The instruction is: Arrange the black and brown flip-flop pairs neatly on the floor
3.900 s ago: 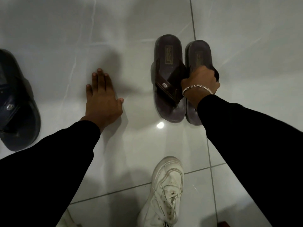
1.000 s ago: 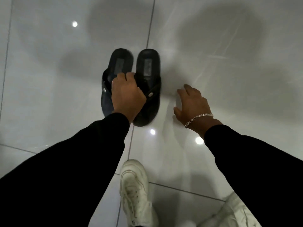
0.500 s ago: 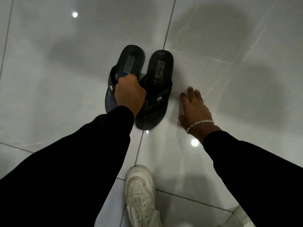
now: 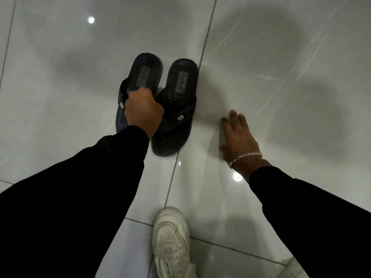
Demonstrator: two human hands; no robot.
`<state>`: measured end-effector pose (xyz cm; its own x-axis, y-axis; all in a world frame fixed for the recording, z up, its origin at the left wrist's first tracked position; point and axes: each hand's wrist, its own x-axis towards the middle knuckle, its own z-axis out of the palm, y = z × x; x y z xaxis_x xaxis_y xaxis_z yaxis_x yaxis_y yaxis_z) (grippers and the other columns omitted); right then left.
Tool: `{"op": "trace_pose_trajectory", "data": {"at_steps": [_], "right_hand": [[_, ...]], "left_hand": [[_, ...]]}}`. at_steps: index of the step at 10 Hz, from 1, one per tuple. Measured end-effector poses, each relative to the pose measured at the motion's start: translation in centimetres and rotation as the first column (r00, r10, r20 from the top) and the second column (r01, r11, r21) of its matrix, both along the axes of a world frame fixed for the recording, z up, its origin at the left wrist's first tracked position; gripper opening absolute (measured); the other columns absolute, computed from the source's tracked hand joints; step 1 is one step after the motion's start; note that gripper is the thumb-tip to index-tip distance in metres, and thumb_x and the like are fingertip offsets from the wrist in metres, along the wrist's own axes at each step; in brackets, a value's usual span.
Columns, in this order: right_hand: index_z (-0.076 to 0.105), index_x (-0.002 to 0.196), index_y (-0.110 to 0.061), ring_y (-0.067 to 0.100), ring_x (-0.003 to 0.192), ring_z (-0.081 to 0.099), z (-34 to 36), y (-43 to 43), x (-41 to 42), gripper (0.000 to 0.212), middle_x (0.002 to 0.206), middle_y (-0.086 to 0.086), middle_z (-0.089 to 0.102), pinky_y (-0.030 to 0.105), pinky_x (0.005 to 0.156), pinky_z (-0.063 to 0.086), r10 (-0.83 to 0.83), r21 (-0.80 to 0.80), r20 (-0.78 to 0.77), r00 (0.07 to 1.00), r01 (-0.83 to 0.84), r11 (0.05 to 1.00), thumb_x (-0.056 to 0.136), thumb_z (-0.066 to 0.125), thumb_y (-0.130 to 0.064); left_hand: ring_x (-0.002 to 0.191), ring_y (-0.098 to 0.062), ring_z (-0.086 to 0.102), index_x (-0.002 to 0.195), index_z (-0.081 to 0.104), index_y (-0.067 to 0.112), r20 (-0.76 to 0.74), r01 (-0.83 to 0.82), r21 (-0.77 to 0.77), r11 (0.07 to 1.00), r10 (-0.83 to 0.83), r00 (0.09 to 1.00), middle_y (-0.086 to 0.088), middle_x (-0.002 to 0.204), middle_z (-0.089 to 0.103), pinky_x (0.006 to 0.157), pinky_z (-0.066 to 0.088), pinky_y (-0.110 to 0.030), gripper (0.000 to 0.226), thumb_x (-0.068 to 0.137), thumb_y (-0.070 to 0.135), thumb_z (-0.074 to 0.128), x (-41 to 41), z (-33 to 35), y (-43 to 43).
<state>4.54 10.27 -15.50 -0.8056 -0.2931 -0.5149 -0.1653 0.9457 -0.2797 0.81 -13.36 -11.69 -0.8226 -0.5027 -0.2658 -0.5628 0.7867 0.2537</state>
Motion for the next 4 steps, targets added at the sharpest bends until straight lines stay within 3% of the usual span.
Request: {"op": "trace_pose_trajectory", "data": {"at_steps": [2, 3, 4], "right_hand": [[0.020, 0.148, -0.011, 0.033, 0.147, 0.005, 0.1, 0.2, 0.0, 0.083, 0.160, 0.013, 0.005, 0.052, 0.105, 0.042, -0.001, -0.004, 0.017, 1.000, 0.001, 1.000, 0.082, 0.070, -0.016], [0.021, 0.147, -0.012, 0.033, 0.147, 0.004, 0.5, 0.5, -0.1, 0.083, 0.160, 0.012, 0.004, 0.050, 0.106, 0.041, 0.009, -0.020, 0.030, 0.999, -0.009, 1.000, 0.081, 0.071, -0.018], [0.026, 0.144, -0.010, 0.032, 0.146, 0.011, 1.1, 1.1, -0.2, 0.076, 0.159, 0.014, 0.011, 0.047, 0.109, 0.037, -0.007, -0.054, 0.003, 1.000, 0.007, 0.999, 0.082, 0.069, -0.025]], "left_hand": [[0.080, -0.045, 0.067, 0.084, 0.063, -0.007, -0.031, 0.013, -0.002, 1.000, -0.013, 0.999, -0.031, 0.092, 0.067, 0.077, 0.060, -0.050, 0.013, 0.079, 0.004, 0.059, 0.1, -0.4, -0.9], [0.072, -0.039, 0.064, 0.081, 0.061, -0.005, -0.031, 0.019, 0.020, 1.000, -0.019, 0.999, -0.026, 0.083, 0.067, 0.070, 0.058, -0.041, 0.011, 0.080, 0.005, 0.057, 0.2, -0.1, -0.4], [0.076, -0.029, 0.062, 0.090, 0.060, 0.001, -0.082, 0.124, 0.050, 0.991, -0.120, 0.989, -0.017, 0.086, 0.065, 0.067, 0.051, -0.033, 0.017, 0.084, 0.015, 0.053, 0.1, 0.5, 1.1]]}}
